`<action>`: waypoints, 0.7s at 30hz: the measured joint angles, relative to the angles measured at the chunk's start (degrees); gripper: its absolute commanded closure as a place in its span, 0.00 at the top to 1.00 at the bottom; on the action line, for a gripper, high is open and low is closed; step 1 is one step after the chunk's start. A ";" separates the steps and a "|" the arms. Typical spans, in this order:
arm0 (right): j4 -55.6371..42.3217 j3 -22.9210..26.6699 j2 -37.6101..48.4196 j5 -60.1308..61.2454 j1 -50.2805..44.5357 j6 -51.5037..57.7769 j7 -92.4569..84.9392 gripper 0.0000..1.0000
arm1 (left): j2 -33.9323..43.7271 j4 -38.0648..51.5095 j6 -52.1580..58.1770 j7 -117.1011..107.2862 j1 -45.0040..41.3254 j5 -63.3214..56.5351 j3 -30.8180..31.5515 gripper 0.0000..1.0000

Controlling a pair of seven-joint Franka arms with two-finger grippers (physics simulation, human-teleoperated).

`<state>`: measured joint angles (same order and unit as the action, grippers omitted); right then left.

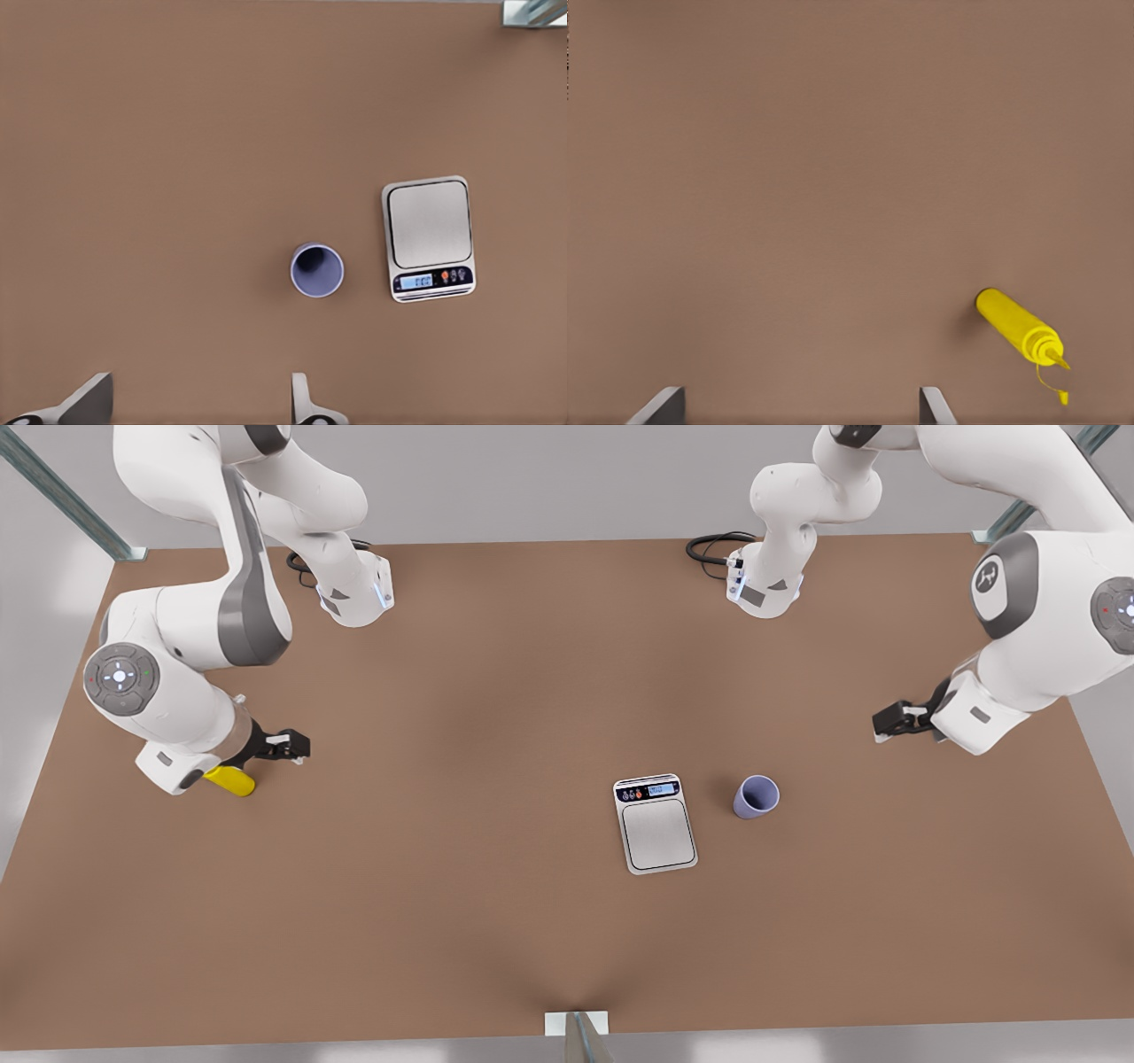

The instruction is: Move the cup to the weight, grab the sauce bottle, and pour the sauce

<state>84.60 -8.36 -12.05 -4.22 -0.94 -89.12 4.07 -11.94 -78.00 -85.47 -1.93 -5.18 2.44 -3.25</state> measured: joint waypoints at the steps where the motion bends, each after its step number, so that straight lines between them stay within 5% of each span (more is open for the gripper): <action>1: -0.13 -0.07 0.00 0.09 0.65 0.00 -0.34 1.00 | -0.66 -0.05 -0.13 0.00 0.01 -0.06 0.08 1.00; 8: -0.32 -0.43 -0.35 1.73 1.23 3.82 -11.77 1.00 | 0.78 -33.14 -35.28 -1.57 -4.84 -0.84 0.09 1.00; 10: -1.32 -0.27 -0.25 3.23 3.63 4.39 -27.33 1.00 | 0.56 -38.67 -41.61 -1.49 -4.53 -0.83 0.17 1.00; 15: -6.60 -0.07 0.71 21.30 25.22 19.83 -70.01 1.00 | -4.41 -40.57 -46.64 -1.49 -4.54 -0.67 1.01 1.00; 21: -5.47 -0.07 -5.73 31.64 45.43 23.99 -92.36 1.00 | -8.87 -40.48 -49.49 -1.40 -4.31 -0.66 1.14 1.00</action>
<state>79.14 -8.43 -17.78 27.42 44.49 -65.14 -88.29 -20.81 -118.48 -134.95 -3.34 -9.49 1.79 -2.11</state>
